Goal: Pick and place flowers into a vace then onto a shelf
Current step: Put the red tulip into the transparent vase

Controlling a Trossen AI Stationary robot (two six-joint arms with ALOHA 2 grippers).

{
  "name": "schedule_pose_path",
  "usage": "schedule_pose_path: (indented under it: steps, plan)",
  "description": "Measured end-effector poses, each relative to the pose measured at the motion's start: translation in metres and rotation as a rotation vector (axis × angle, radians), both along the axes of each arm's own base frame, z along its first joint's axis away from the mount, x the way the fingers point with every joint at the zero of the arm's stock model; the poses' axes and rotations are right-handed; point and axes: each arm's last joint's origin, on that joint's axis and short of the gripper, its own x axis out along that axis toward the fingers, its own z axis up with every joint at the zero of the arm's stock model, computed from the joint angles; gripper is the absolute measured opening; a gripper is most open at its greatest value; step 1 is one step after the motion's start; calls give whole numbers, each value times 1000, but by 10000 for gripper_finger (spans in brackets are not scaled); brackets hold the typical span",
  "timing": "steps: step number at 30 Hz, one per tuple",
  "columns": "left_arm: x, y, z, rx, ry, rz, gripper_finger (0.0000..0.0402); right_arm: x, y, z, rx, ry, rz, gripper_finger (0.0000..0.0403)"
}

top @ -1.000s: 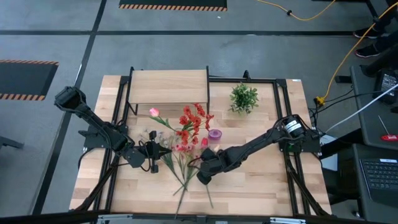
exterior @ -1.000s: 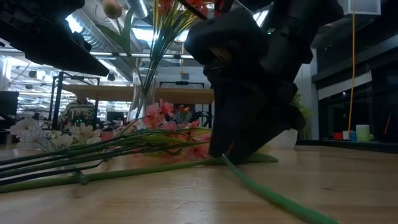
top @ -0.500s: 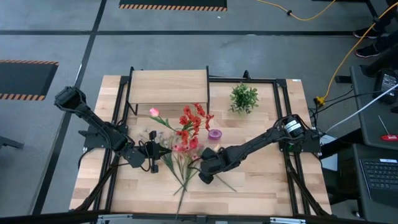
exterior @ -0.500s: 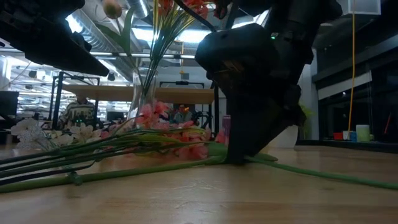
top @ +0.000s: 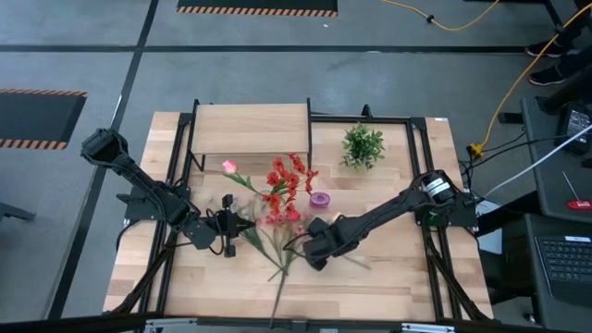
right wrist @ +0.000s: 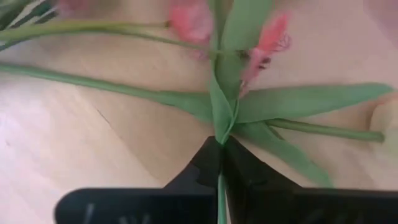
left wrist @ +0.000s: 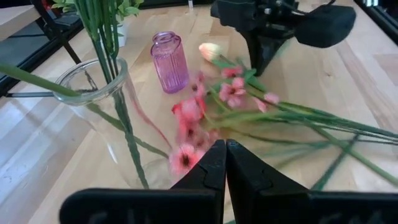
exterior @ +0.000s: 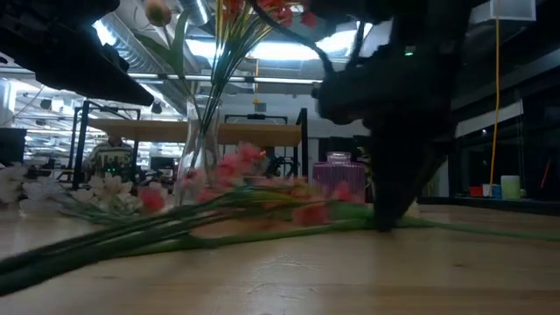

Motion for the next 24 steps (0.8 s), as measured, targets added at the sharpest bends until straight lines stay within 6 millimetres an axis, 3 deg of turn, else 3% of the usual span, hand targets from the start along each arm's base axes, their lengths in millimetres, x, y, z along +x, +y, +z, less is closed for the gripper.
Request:
schedule_pose_path:
  steps: [12, 24]
  plan:
    - [0, 0, 0, 1, -1, 1, 8, -24, -2, 56, -95, -78, -46, 2]
    - [0, 0, 0, 0, -1, 1, 8, -50, 0, 85, -206, -86, -74, 1]
